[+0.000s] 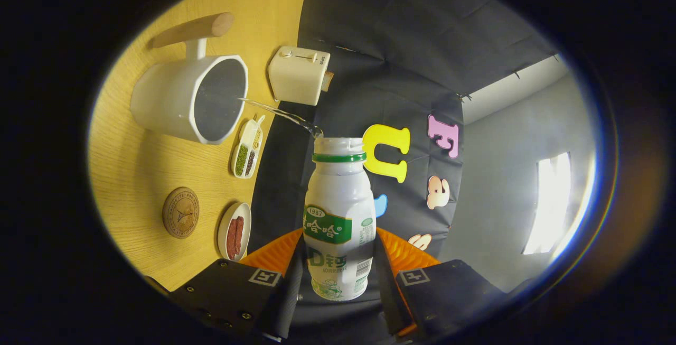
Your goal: Take the bottle from table, then pour the juice into the cup, finally place the bottle on the coaster
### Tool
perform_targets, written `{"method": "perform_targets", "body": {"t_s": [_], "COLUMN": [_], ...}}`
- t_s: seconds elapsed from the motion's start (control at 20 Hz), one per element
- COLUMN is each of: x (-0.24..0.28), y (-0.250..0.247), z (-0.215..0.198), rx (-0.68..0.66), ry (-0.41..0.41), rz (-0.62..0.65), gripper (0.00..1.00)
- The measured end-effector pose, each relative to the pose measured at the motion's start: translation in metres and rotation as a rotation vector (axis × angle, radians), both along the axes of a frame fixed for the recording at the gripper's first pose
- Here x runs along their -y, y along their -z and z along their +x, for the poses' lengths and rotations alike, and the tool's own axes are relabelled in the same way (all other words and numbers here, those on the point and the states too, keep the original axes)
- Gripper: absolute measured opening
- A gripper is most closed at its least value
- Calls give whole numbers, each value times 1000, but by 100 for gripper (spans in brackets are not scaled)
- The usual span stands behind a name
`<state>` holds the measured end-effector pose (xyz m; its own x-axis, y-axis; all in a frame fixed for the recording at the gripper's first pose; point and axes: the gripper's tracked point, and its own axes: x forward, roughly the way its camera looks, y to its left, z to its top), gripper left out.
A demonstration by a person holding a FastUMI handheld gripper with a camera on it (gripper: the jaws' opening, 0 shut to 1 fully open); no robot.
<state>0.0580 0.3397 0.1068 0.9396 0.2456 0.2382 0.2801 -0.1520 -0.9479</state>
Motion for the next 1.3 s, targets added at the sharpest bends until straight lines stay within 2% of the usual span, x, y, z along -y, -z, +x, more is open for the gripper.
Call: {"method": "perform_targets", "body": {"t_s": [1.3], "x": [-1], "y": [-2], "z": [0], "rx": [27], "ry": [12], "rz": [-73], "gripper": [66]}}
